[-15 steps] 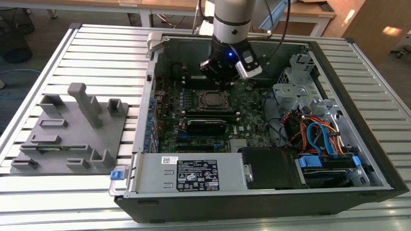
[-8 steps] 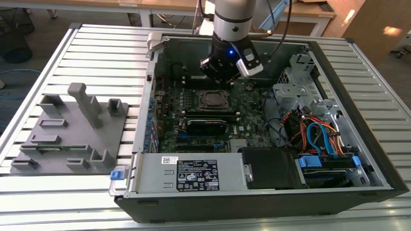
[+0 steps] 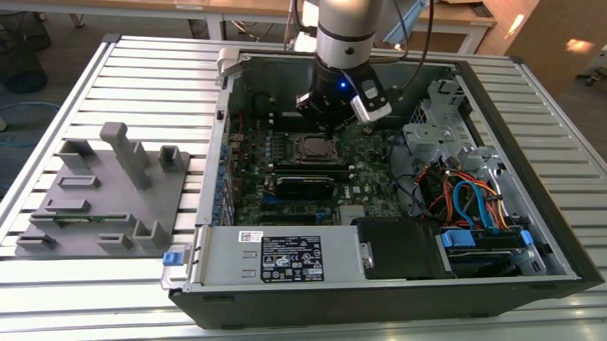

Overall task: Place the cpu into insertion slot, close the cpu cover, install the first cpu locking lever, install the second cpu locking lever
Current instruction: 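Install the second cpu locking lever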

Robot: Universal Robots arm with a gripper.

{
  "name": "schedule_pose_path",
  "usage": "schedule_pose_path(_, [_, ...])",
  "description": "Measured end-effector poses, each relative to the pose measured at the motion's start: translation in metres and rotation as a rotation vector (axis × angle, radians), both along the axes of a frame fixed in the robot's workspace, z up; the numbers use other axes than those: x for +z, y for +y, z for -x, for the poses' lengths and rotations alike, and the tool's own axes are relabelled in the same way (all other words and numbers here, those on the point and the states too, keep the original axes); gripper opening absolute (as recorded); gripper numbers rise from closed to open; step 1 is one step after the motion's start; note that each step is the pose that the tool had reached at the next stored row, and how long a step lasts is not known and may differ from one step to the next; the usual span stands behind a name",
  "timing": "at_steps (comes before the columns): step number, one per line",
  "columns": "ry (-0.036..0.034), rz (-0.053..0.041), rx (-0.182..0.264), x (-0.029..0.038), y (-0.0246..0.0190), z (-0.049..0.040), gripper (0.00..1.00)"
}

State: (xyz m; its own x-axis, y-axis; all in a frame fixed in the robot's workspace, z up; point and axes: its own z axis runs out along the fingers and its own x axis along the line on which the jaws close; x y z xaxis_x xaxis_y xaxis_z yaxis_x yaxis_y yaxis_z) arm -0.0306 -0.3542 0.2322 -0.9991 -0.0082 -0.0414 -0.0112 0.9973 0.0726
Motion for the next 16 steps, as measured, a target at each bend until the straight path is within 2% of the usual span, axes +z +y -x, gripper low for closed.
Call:
schedule_pose_path(4, [0.0000, 0.0000, 0.000, 0.0000, -0.0101, 0.0000, 0.10])
schedule_pose_path(6, [0.0000, -0.0002, 0.000, 0.0000, -0.0129, 0.0000, 0.10])
schedule_pose_path(16, [0.0000, -0.0001, 0.000, 0.0000, -0.0139, 0.0000, 0.10])
